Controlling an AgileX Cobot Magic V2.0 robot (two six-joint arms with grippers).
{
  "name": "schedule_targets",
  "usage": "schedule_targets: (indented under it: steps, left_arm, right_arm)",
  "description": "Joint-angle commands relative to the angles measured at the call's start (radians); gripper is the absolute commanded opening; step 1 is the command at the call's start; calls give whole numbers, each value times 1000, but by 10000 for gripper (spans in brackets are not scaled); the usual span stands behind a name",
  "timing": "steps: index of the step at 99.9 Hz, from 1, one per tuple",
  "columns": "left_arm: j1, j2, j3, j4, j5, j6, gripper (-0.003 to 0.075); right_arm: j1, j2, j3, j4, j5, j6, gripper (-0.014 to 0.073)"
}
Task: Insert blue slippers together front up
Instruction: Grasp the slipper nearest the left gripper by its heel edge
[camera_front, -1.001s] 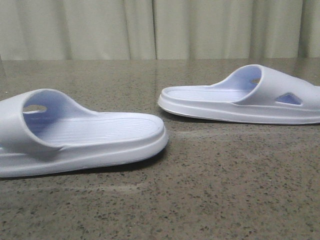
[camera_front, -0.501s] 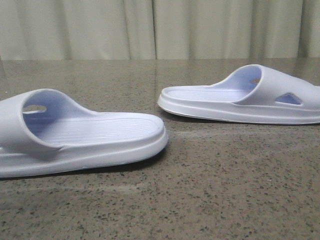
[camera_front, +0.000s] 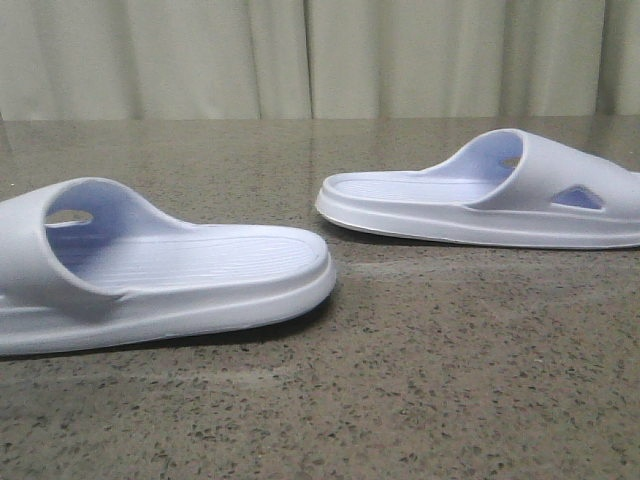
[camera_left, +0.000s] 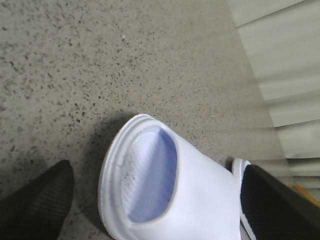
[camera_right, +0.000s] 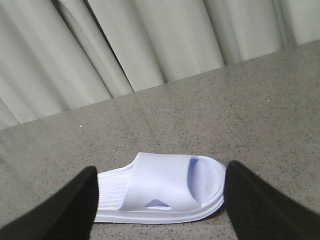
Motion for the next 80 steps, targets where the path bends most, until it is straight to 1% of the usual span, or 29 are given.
schedule_targets:
  steps: [1, 15, 37, 80]
  left_arm:
    - [-5, 35, -28, -27, -65, -8, 601]
    - [-5, 61, -28, -27, -79, -8, 599]
    - [-5, 104, -28, -27, -84, -8, 537]
    - [-5, 201, -28, -27, -92, 2, 536]
  right_arm:
    - [-4, 21, -37, 6, -80, -3, 456]
    - [-4, 21, -37, 6, -80, -3, 456]
    - [-4, 21, -37, 6, -88, -3, 456]
    - [-4, 21, -37, 6, -109, -3, 456]
